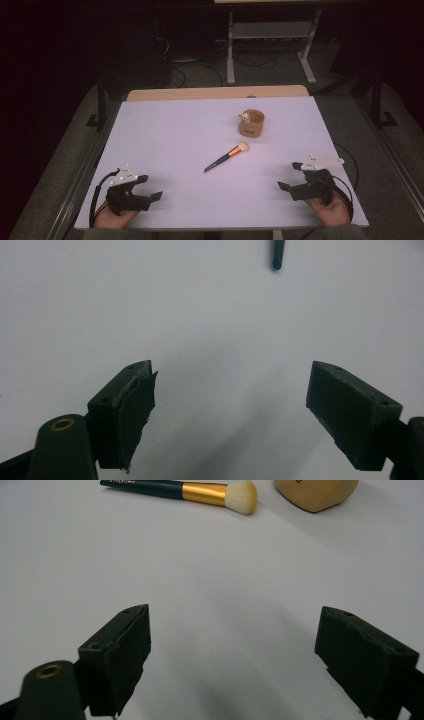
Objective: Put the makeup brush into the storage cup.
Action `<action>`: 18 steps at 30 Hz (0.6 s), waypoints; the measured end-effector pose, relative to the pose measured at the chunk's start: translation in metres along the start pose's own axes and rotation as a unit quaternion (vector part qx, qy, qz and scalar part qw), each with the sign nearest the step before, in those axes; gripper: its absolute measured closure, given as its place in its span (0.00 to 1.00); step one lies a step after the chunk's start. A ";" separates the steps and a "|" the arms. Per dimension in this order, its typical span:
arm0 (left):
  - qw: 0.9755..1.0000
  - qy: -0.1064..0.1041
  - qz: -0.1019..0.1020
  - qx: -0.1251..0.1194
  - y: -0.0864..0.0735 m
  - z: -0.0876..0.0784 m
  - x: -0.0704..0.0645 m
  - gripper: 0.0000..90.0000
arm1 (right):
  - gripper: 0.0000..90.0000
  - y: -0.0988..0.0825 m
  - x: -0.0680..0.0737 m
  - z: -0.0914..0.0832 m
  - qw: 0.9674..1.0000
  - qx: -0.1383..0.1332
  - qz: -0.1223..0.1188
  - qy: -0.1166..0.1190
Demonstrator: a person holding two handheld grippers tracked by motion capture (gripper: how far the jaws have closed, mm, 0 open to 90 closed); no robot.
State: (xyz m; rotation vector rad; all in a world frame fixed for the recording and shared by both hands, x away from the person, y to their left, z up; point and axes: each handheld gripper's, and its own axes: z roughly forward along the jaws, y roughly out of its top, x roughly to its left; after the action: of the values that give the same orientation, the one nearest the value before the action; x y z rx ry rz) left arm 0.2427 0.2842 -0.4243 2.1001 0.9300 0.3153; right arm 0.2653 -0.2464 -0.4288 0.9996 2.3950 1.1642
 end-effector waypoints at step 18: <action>1.000 -0.004 0.005 0.003 0.002 0.001 -0.001 0.25 | 0.15 0.003 0.001 0.002 1.000 -0.001 -0.003 0.004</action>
State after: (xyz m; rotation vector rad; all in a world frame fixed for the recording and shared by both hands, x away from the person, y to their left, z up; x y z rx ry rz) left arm 0.2433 0.2818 -0.4237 2.1100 0.9174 0.3095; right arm 0.2672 -0.2434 -0.4274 0.9878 2.4002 1.1697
